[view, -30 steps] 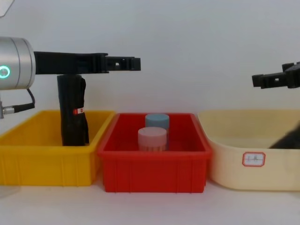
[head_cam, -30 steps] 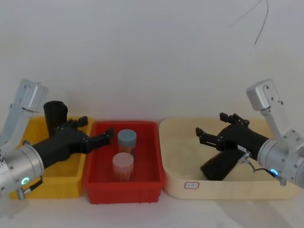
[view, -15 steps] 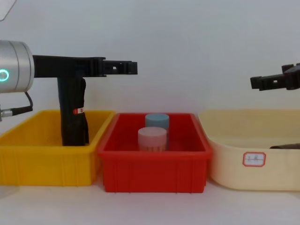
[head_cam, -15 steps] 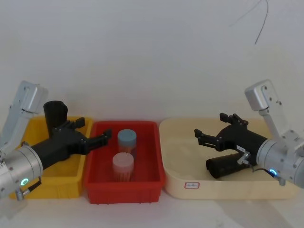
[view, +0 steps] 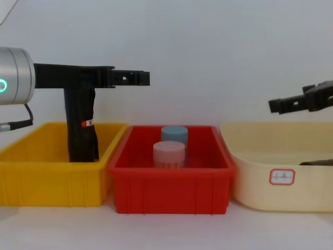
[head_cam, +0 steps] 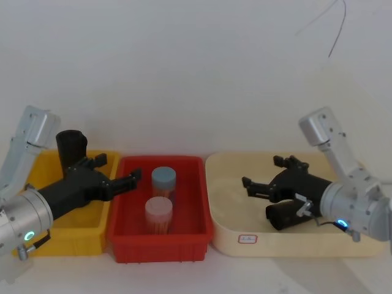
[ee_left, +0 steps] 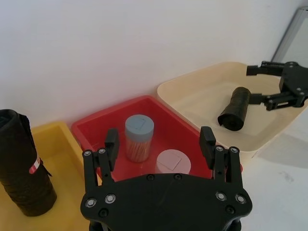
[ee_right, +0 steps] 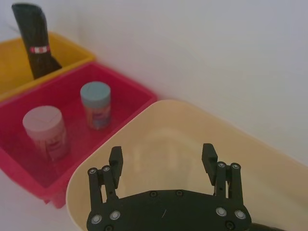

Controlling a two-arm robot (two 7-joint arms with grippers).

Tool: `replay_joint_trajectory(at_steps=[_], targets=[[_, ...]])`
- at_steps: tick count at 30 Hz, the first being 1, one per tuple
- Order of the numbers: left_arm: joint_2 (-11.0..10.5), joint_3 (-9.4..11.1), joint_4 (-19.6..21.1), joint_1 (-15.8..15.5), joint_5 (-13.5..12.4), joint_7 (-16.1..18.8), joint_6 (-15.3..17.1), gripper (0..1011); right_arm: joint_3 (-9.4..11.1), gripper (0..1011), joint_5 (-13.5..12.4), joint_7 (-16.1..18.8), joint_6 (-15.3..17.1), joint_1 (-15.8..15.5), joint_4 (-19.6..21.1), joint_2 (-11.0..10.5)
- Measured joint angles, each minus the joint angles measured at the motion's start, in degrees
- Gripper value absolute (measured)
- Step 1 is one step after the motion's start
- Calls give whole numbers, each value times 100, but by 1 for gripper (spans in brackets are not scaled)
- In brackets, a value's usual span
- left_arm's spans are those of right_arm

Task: Pick up the garbage bag with the one hand and transfer it to the other hand.

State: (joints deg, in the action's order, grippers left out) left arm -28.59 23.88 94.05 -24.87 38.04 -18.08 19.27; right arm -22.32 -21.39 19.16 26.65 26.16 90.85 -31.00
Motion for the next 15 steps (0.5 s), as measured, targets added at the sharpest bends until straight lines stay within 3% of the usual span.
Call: replay_joint_trajectory(at_steps=[15], targets=[[0,3,-42,-21,-36,99,4,1002,-552,1001,297,344,534,543,-383,167]])
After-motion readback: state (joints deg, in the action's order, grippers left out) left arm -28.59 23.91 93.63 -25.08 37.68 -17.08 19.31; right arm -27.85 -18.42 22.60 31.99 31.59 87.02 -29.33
